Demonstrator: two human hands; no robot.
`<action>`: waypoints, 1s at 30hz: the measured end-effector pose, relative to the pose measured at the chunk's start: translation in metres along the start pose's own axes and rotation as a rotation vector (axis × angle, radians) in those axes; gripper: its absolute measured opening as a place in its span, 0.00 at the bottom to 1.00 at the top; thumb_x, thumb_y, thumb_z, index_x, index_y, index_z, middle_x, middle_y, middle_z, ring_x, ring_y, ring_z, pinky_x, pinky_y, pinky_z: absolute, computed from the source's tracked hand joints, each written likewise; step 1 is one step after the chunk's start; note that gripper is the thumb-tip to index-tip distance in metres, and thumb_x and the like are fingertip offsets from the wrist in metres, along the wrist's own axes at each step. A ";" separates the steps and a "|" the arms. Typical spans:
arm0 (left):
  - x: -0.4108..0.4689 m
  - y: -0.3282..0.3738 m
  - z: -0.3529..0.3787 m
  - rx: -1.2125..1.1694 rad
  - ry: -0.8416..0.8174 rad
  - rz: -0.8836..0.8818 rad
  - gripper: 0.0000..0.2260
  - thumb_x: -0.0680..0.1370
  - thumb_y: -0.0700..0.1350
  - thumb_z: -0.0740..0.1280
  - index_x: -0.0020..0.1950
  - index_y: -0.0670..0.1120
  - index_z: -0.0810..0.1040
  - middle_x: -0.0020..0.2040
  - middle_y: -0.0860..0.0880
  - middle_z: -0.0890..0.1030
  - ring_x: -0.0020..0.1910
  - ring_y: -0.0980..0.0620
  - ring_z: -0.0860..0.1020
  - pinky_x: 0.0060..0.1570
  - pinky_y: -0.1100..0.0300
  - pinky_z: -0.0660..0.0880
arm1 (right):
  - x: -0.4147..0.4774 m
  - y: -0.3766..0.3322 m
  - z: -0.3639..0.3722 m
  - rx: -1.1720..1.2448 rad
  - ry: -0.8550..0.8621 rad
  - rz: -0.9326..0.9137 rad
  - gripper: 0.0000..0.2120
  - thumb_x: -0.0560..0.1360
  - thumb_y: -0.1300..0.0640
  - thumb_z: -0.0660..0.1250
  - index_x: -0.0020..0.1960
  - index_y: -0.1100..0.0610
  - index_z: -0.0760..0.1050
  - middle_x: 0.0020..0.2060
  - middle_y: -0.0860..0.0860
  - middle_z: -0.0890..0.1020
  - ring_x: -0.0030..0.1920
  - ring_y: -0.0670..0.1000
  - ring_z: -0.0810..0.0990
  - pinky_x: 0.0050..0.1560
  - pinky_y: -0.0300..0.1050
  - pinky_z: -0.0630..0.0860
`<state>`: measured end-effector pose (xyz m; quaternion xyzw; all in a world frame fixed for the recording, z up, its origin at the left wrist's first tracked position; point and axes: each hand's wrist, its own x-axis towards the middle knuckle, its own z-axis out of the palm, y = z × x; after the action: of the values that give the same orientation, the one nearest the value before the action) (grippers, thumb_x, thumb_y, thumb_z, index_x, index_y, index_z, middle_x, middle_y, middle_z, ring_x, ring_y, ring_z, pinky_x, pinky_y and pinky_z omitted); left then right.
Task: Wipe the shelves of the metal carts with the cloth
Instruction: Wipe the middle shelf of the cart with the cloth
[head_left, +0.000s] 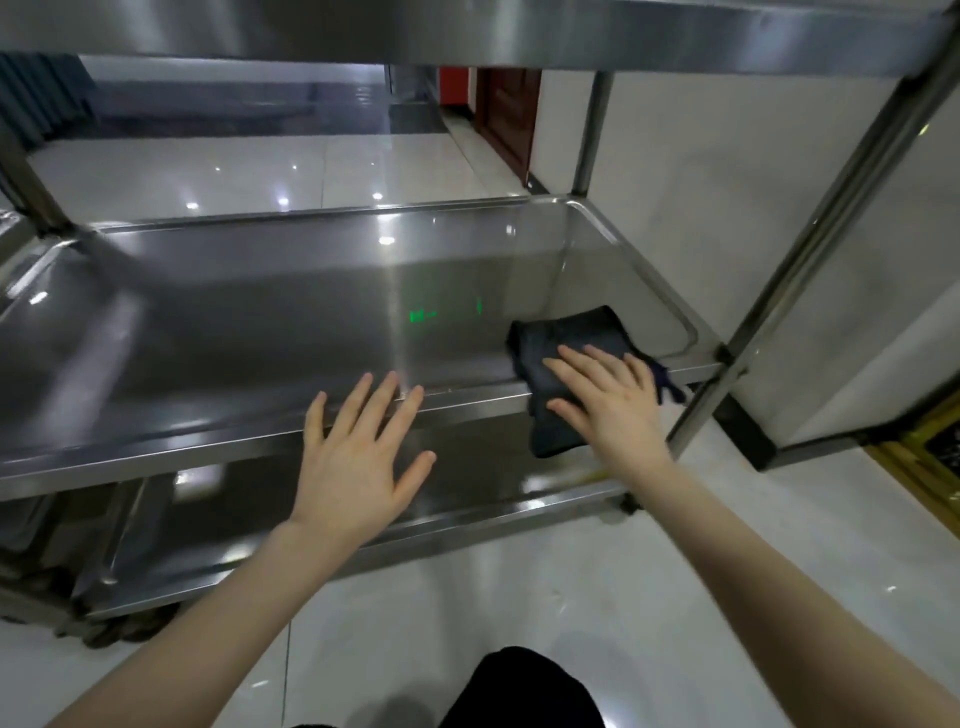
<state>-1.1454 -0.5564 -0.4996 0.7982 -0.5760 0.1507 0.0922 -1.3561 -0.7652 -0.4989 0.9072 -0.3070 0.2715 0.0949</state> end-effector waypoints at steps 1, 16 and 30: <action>0.003 0.002 0.000 -0.010 0.015 -0.013 0.27 0.78 0.61 0.55 0.72 0.48 0.72 0.73 0.44 0.70 0.73 0.43 0.67 0.71 0.36 0.57 | 0.003 -0.017 0.005 0.016 0.032 -0.020 0.19 0.74 0.44 0.68 0.62 0.51 0.81 0.62 0.49 0.80 0.63 0.55 0.79 0.63 0.59 0.71; 0.034 0.034 0.003 0.057 -0.116 0.083 0.31 0.75 0.65 0.54 0.77 0.55 0.62 0.77 0.50 0.62 0.76 0.48 0.61 0.70 0.38 0.60 | -0.022 0.087 -0.014 0.010 -0.097 0.142 0.21 0.79 0.48 0.66 0.70 0.52 0.74 0.69 0.49 0.75 0.71 0.55 0.70 0.72 0.58 0.60; 0.002 0.006 0.004 0.063 -0.051 0.167 0.34 0.77 0.62 0.55 0.80 0.52 0.50 0.80 0.49 0.51 0.79 0.50 0.51 0.75 0.42 0.52 | -0.027 0.054 -0.006 0.092 0.091 -0.062 0.17 0.79 0.54 0.61 0.67 0.55 0.76 0.65 0.51 0.78 0.67 0.56 0.75 0.67 0.60 0.69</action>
<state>-1.1501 -0.5614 -0.5033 0.7533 -0.6378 0.1557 0.0396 -1.4096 -0.7926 -0.5083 0.9063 -0.2615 0.3232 0.0754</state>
